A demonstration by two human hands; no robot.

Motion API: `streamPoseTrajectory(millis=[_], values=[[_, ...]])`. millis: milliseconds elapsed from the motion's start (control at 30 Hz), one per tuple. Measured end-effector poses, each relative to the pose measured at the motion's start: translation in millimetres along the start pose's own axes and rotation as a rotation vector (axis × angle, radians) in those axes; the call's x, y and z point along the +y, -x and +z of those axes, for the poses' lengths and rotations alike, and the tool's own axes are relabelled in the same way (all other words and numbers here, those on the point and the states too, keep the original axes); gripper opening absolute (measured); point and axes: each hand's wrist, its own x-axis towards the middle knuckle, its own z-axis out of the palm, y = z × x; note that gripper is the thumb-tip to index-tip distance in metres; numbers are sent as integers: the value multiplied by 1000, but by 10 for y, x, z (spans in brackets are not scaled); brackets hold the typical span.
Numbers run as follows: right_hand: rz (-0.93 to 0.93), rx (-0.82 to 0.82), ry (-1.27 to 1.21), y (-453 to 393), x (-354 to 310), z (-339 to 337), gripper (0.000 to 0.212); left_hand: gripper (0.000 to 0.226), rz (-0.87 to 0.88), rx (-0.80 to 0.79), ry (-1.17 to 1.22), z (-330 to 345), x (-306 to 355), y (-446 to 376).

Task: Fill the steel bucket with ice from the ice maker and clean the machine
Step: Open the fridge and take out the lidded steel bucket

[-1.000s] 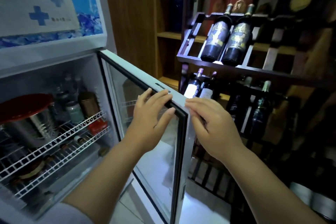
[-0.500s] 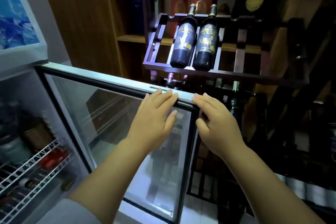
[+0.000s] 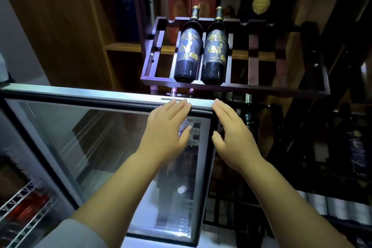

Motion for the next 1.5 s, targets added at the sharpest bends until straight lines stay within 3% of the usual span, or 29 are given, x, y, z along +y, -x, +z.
streamPoseTrajectory(millis=[167, 300, 533, 633, 867, 1200, 1500], values=[[-33, -40, 17, -37, 64, -45, 69, 59, 1, -81, 8, -34, -21, -14], [-72, -74, 67, -54, 127, -85, 69, 48, -52, -36, 110, -67, -3, -29], [-248, 203, 2, -129, 142, -274, 41, 33, -198, 141, 196, -207, 174, 21], [-355, 229, -82, -146, 79, -356, 29, 31, -261, 182, 199, -279, 264, 86], [-540, 15, -247, -66, -67, -230, 25, 17, -476, 227, 119, -353, 407, 506], [-605, -283, -414, 152, -372, 293, 29, 20, -773, 199, -39, -564, 408, 1329], [-651, -458, -476, 250, -902, 794, 18, 24, -987, 204, -165, -997, 322, 1913]])
